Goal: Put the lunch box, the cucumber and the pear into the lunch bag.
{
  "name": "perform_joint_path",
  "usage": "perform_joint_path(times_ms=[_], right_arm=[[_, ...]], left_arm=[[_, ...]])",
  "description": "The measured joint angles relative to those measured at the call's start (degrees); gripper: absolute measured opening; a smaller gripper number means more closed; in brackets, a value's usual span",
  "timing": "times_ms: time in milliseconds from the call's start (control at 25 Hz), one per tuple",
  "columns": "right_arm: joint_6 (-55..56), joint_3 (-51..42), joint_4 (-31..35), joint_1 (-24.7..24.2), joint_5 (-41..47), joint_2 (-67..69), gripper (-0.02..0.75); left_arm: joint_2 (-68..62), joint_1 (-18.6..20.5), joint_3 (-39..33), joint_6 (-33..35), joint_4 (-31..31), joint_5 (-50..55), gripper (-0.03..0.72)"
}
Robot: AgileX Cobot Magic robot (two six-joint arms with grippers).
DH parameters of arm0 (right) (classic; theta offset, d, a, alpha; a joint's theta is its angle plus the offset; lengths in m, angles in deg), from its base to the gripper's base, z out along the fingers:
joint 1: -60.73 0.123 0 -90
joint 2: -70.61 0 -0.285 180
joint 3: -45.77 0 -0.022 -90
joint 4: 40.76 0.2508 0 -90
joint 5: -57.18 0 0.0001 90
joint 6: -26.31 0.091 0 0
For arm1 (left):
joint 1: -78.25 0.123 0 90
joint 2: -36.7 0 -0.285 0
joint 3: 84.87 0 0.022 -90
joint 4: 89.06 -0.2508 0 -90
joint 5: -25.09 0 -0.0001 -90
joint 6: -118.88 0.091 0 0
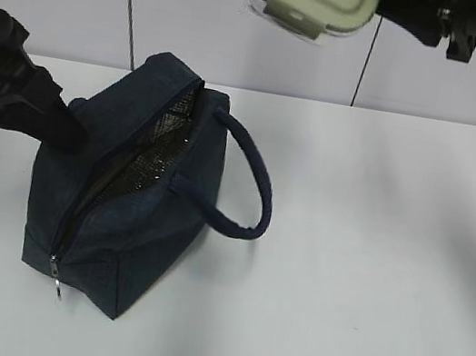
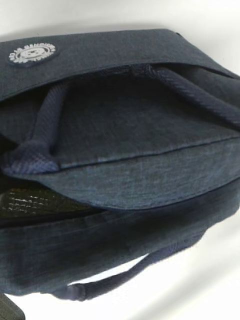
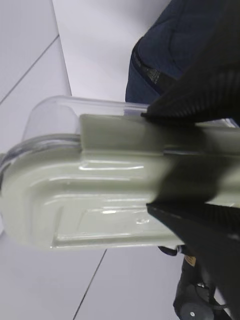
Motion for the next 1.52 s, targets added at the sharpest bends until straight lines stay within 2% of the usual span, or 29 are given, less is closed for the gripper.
perform_joint_path(times_ms=[200, 360, 480, 640, 800, 1240, 1320, 1520], right_arm=[[2.8, 0.4, -7.0, 8.5, -5.7, 0.0, 0.318], [3.1, 0.4, -8.0, 14.5, -12.4, 0.5, 0.317], [3.1, 0.4, -7.7, 16.5, -14.8, 2.0, 0.317], [4.3, -0.3, -7.7, 17.4, -15.8, 6.3, 0.317], [8.2, -3.0, -11.3, 17.4, -16.1, 8.9, 0.317], [24.7, -5.4, -32.6, 17.4, -14.8, 9.0, 0.307], [25.4, -5.4, -32.7, 17.4, -14.8, 9.0, 0.307], [22.4, -3.0, -26.5, 17.7, -15.6, 9.4, 0.307]], left_arm=[[0.0, 0.0, 0.0, 0.0, 0.2, -0.2, 0.002], [0.0, 0.0, 0.0, 0.0, 0.3, -0.4, 0.002], [0.0, 0.0, 0.0, 0.0, 0.3, -0.4, 0.002], [0.0, 0.0, 0.0, 0.0, 0.7, -0.5, 0.002], [0.0, 0.0, 0.0, 0.0, 0.9, -0.7, 0.002], [0.0, 0.0, 0.0, 0.0, 2.5, -0.8, 0.002], [0.0, 0.0, 0.0, 0.0, 2.6, -0.8, 0.002], [0.0, 0.0, 0.0, 0.0, 2.5, -1.0, 0.002]])
